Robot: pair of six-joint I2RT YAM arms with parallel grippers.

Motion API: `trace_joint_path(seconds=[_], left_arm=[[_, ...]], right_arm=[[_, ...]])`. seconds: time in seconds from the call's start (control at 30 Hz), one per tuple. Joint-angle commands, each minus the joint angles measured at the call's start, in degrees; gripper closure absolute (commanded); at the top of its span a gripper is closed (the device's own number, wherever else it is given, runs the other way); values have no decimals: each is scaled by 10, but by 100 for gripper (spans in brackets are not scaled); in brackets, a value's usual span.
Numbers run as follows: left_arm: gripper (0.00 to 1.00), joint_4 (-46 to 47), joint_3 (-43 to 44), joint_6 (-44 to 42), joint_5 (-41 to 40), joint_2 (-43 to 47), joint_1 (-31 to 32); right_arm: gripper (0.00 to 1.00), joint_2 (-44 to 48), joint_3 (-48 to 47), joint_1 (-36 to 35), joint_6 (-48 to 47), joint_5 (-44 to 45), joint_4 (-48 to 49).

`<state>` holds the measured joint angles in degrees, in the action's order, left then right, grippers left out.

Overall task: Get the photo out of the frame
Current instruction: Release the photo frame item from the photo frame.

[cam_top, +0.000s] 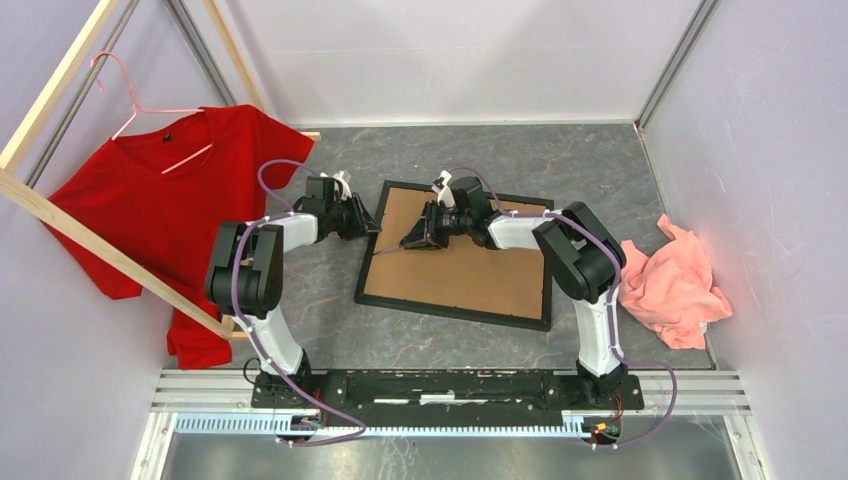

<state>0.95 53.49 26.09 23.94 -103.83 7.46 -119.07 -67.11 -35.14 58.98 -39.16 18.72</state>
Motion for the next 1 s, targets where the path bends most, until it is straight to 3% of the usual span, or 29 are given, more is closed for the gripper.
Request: trace_joint_path(seconds=[0.0,0.37,0.6,0.77,0.97], left_arm=[[98,-50,-36,33,-72,-46,23],[98,-52,-39,38,-100,-37,42],[98,-68,-31,29,-165,-23,65],[98,-81,-19,17,-218,-16,94],[98,-86,-16,10,-227,-15,102]], right_arm=[[100,11,-47,-69,-27,-11,-58],[100,4,-93,-81,40,-34,-30],[100,2,-130,-92,64,-38,-25],[100,-3,-154,-104,52,-22,-50],[100,-13,-232,-101,-21,22,-120]])
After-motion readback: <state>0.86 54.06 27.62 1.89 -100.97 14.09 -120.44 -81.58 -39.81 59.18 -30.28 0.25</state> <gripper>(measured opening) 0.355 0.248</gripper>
